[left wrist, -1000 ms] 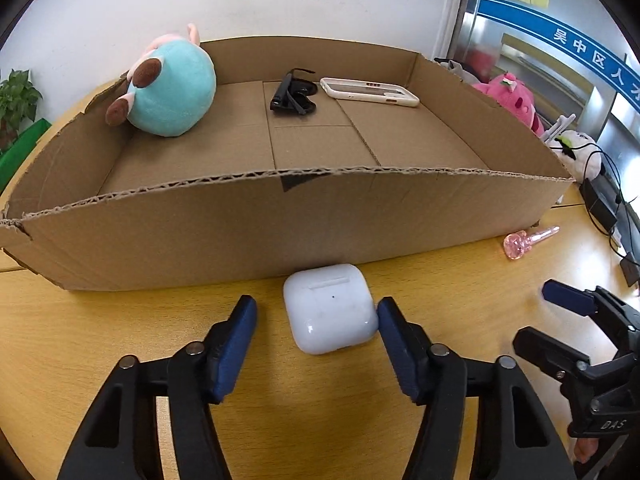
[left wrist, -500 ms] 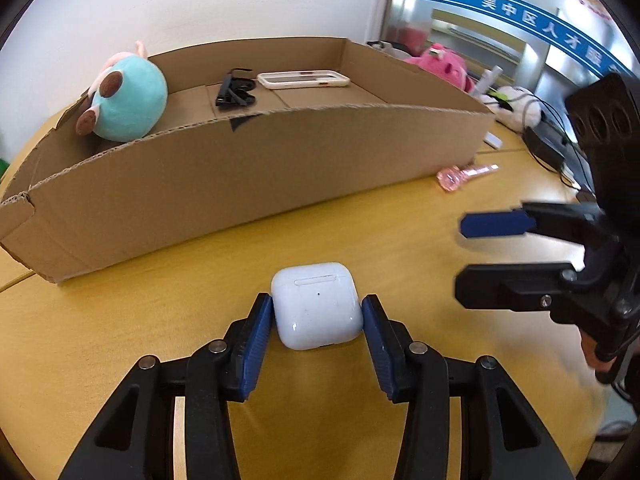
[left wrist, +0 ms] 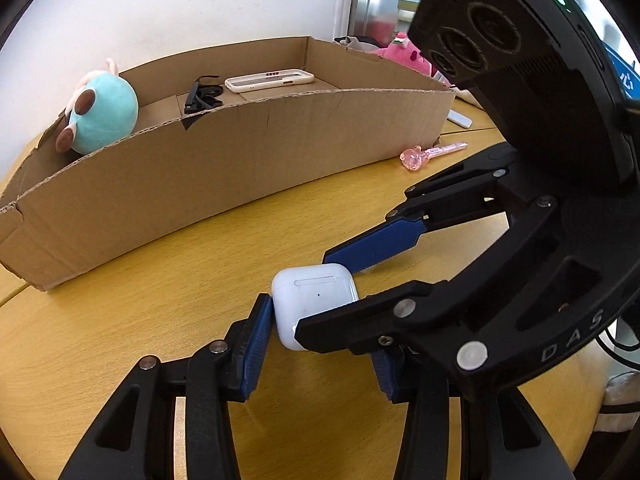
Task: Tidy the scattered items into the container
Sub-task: 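Lift the earbud case with the left tool and carry it into the box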
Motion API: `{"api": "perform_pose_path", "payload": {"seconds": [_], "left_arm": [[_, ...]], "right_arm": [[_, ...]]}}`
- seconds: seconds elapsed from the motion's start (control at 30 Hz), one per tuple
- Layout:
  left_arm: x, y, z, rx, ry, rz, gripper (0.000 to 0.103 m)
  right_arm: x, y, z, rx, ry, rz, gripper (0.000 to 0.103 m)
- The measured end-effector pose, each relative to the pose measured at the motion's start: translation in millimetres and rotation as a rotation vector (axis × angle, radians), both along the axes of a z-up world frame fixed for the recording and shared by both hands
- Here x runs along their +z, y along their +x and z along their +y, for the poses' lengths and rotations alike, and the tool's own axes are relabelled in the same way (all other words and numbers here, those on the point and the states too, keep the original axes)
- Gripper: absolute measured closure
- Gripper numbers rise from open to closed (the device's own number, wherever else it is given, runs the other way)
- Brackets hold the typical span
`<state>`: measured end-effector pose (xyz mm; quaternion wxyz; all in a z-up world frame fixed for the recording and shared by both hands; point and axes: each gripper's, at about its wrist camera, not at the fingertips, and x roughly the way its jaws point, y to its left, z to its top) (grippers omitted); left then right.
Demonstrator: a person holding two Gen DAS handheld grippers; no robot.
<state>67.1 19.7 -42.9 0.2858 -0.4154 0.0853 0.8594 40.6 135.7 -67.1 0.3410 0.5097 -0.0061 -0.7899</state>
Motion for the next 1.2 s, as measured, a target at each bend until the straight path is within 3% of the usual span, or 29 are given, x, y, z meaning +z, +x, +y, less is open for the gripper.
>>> {"api": "perform_pose_path", "payload": {"seconds": [0.2,0.33,0.7,1.2], "left_arm": [[3,1,1,-0.002,-0.019,0.019,0.056],[11,1,-4,0.012,0.001,0.038,0.057],[55,-1,-8,0.001,-0.041,0.174,0.057],[138,-59,-45,0.012,-0.066,0.357,0.057]], "right_arm": [[3,2,6,0.024,0.008,-0.024,0.063],[14,7,9,0.016,0.016,0.012,0.076],[59,-7,11,0.107,-0.074,0.050,0.077],[155,-64,-27,0.224,-0.006,0.226,0.079]]}}
